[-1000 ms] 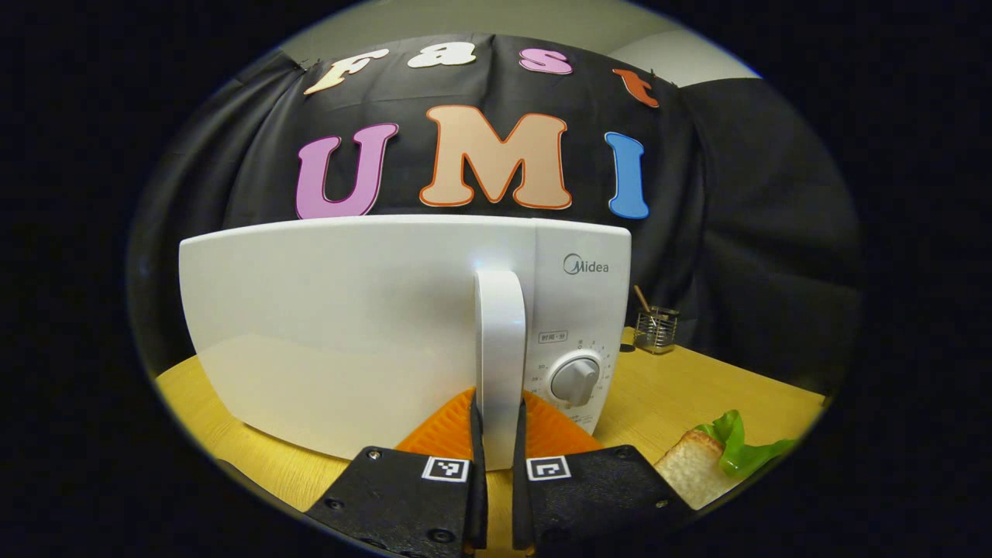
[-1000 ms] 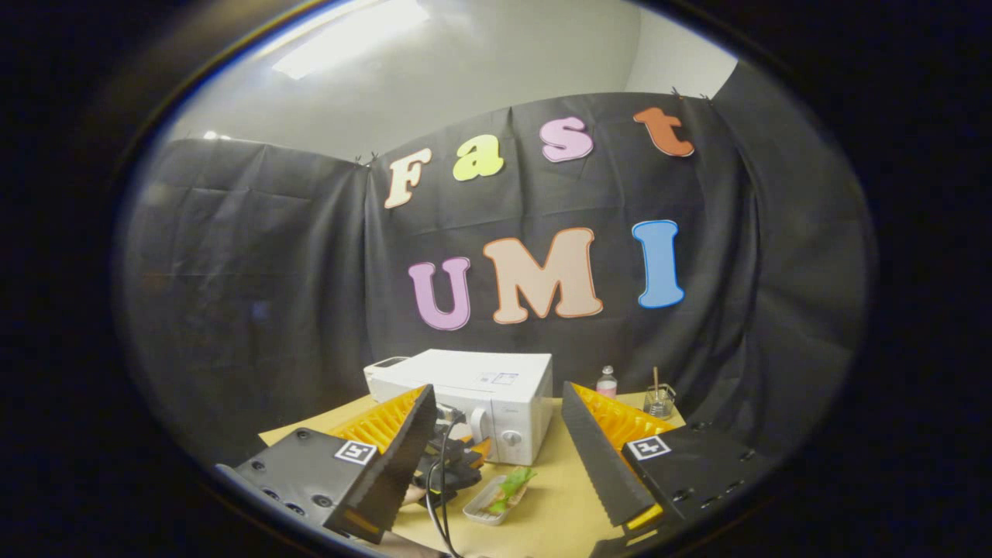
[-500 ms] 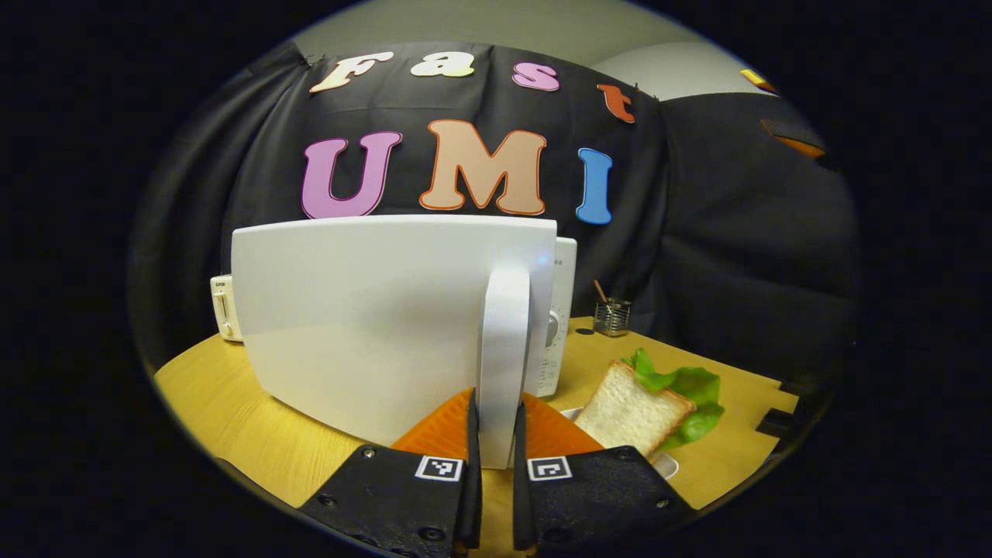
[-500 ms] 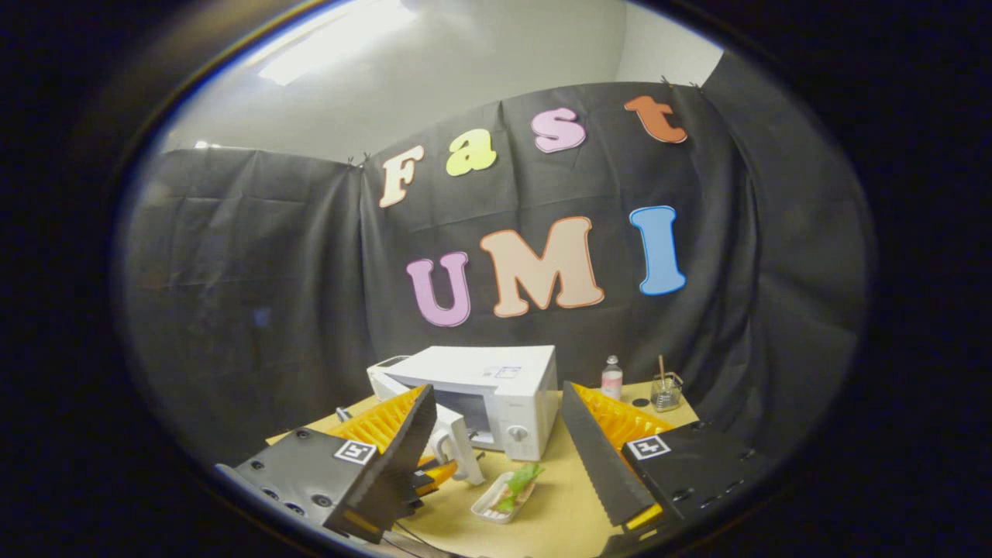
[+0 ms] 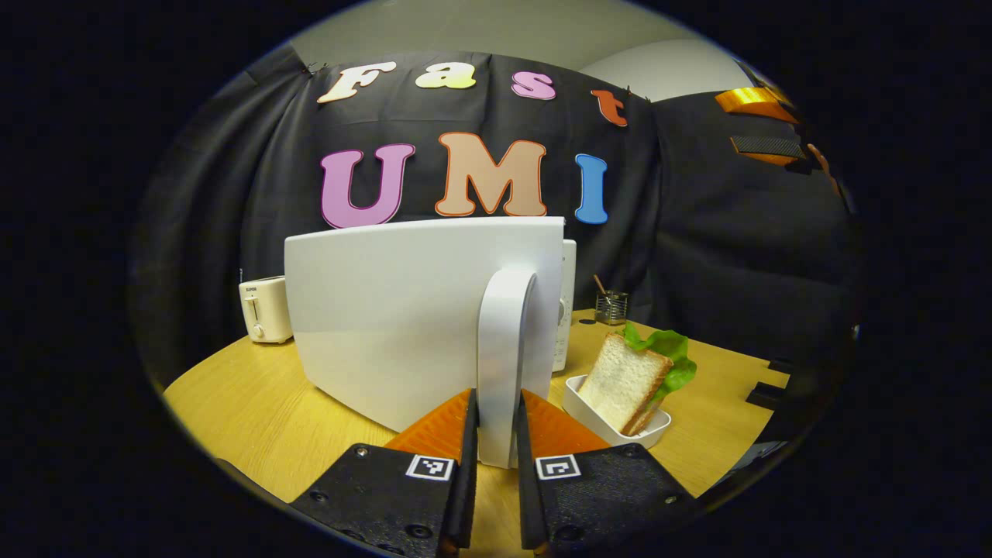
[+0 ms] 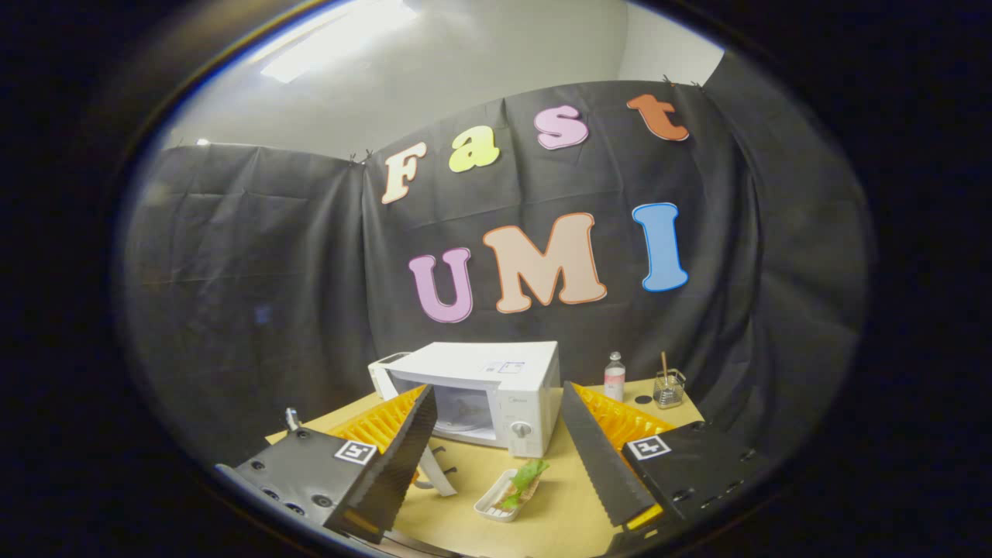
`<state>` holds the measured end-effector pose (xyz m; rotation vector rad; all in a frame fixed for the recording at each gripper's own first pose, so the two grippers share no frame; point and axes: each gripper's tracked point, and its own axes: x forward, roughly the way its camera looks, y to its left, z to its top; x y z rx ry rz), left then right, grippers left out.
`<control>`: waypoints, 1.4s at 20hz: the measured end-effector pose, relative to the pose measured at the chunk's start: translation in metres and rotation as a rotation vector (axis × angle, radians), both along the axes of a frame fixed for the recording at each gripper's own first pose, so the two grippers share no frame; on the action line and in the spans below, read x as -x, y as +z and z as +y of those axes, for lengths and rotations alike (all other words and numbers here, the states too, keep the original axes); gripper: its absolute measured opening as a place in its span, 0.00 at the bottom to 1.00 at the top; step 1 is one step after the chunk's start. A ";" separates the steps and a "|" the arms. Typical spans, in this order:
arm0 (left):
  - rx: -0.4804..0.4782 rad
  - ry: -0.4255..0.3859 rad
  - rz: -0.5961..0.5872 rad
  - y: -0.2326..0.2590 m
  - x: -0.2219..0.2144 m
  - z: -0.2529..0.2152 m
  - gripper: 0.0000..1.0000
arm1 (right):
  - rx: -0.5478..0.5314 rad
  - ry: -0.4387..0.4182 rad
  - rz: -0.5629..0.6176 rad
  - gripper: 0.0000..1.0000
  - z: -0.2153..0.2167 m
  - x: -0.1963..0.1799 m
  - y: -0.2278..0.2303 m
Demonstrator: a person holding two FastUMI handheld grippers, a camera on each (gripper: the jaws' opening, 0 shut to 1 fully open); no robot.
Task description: Open the microwave oven with the left hand, put the food in, and close the microwave oven.
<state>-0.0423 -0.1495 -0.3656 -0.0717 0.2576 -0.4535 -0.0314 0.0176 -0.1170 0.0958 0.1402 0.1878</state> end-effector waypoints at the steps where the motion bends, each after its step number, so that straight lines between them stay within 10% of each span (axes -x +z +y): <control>1: -0.007 0.011 0.004 -0.002 0.004 0.007 0.25 | -0.001 -0.001 0.004 0.94 -0.001 0.001 -0.002; 5: -0.038 0.087 0.024 -0.009 0.015 0.042 0.29 | -0.012 0.000 0.004 0.94 -0.001 0.003 -0.006; 14: -0.057 0.238 0.071 -0.018 0.038 0.120 0.92 | -0.010 0.009 0.018 0.94 0.004 0.001 -0.019; 28: -0.012 0.465 0.138 -0.008 0.061 0.243 0.98 | -0.026 0.086 0.117 0.96 0.036 -0.007 -0.066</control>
